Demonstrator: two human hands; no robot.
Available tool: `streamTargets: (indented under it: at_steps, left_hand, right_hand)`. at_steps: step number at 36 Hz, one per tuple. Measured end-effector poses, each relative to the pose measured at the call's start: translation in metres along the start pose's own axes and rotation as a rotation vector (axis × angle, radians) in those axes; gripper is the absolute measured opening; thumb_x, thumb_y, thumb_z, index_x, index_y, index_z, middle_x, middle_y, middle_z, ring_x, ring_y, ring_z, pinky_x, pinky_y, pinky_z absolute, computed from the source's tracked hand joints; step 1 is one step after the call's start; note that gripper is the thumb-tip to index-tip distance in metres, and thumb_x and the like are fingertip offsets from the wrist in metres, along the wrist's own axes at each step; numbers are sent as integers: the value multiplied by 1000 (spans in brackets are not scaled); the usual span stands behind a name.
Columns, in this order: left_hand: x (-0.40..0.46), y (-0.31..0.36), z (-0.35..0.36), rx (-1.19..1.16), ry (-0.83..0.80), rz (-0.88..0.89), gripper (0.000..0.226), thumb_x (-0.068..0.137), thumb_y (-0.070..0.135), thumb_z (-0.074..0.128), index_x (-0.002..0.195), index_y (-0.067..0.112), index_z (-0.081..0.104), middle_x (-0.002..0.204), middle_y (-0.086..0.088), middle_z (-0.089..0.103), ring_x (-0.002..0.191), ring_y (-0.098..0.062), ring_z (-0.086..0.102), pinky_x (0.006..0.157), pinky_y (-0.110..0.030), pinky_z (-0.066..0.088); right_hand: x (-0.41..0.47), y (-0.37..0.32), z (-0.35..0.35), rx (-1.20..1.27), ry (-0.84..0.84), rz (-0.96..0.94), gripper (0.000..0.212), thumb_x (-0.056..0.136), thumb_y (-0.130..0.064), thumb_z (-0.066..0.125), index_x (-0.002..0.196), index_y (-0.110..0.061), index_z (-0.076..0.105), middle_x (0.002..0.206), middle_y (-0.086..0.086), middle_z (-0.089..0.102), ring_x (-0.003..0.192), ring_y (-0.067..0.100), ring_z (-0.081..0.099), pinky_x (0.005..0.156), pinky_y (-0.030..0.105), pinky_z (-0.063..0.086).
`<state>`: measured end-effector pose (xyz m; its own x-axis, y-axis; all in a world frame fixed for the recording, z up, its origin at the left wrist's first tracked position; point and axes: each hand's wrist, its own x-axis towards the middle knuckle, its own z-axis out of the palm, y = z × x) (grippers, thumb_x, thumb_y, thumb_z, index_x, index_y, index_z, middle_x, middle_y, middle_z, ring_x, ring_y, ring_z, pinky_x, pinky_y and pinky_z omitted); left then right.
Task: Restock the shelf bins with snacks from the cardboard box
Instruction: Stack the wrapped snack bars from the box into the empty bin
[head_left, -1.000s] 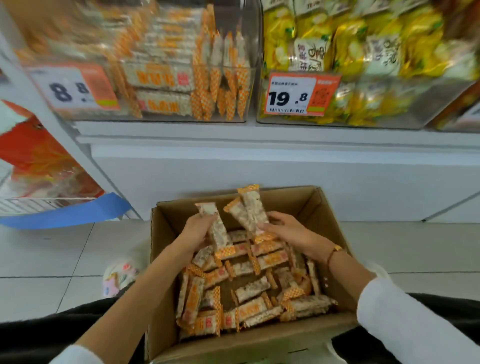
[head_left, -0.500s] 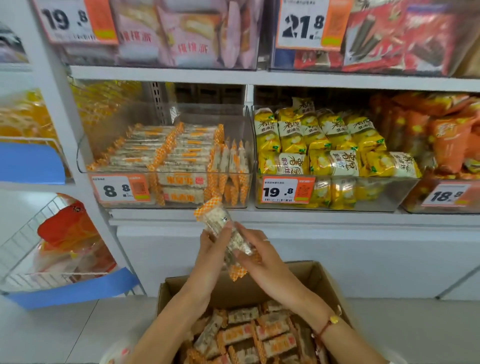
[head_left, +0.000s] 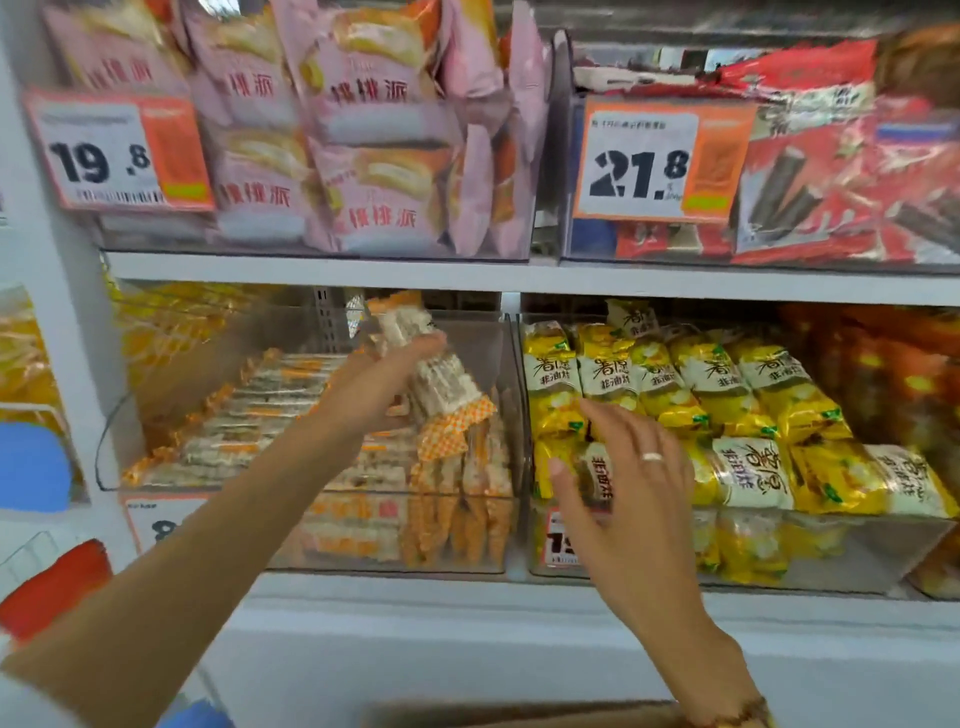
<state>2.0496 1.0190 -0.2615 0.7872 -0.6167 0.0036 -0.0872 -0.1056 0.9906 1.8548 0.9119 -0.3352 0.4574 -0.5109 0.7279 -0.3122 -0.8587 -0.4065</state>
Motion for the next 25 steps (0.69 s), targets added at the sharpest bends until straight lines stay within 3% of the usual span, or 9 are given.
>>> streamTargets:
  at_steps: [4, 7, 11, 13, 15, 19, 22, 24, 25]
  left_hand:
    - [47, 5, 27, 220, 76, -1, 64, 80, 55, 67, 124, 11, 53, 115, -3, 56, 98, -23, 58, 84, -36, 53]
    - [72, 6, 45, 382, 74, 29, 45, 83, 58, 60, 103, 18, 59, 114, -4, 61, 93, -20, 58, 84, -29, 44]
    - [97, 7, 57, 591, 7, 73, 82, 76, 77, 49, 132, 18, 54, 131, -3, 56, 122, -27, 51, 98, -32, 40]
    - [108, -2, 60, 648, 73, 107, 71, 80, 64, 59, 126, 11, 57, 121, -11, 61, 113, -30, 57, 87, -32, 45]
    - [115, -11, 66, 753, 100, 96, 68, 85, 58, 59, 128, 5, 53, 123, -15, 59, 114, -33, 56, 91, -37, 45]
    - [115, -15, 72, 960, -20, 116, 65, 99, 57, 27, 136, 8, 48, 134, -16, 54, 125, -31, 48, 105, -43, 37]
    - [114, -18, 65, 907, -142, 163, 67, 102, 50, 16, 141, 2, 40, 124, -21, 57, 114, -34, 54, 94, -35, 39]
    - [114, -23, 57, 992, -164, 224, 58, 104, 41, 19, 131, 1, 50, 105, -23, 60, 102, -35, 58, 80, -32, 39]
    - [115, -25, 52, 1099, -126, 265, 52, 103, 41, 21, 128, 8, 53, 110, -23, 58, 109, -36, 55, 84, -33, 40]
  right_hand:
    - [-3, 15, 16, -182, 80, -26, 47, 93, -47, 42, 120, -15, 63, 122, 3, 61, 113, 22, 52, 106, 42, 32]
    - [-1, 15, 21, -215, 110, -22, 44, 92, -47, 42, 114, -18, 67, 118, 1, 64, 107, 21, 56, 105, 41, 32]
    - [0, 14, 23, -227, 114, -24, 44, 93, -47, 41, 113, -19, 68, 116, 0, 65, 106, 20, 56, 105, 39, 31]
    - [0, 14, 23, -228, 105, -26, 44, 93, -47, 40, 113, -19, 67, 117, -1, 64, 105, 20, 57, 105, 39, 31]
    - [-1, 15, 24, -231, 104, -25, 44, 94, -48, 40, 114, -19, 67, 117, -1, 64, 106, 20, 57, 106, 38, 30]
    - [-1, 16, 25, -242, 116, -30, 43, 94, -47, 42, 114, -19, 67, 117, -1, 64, 106, 20, 57, 105, 38, 31]
    - [-1, 17, 26, -257, 124, -39, 43, 94, -47, 41, 114, -19, 67, 116, -2, 64, 106, 20, 58, 104, 37, 31]
    - [-2, 17, 26, -263, 129, -40, 43, 94, -47, 41, 115, -20, 67, 117, -2, 64, 106, 20, 57, 103, 37, 32]
    - [-2, 16, 26, -264, 131, -41, 43, 94, -47, 41, 115, -20, 67, 117, -2, 64, 106, 20, 57, 103, 37, 32]
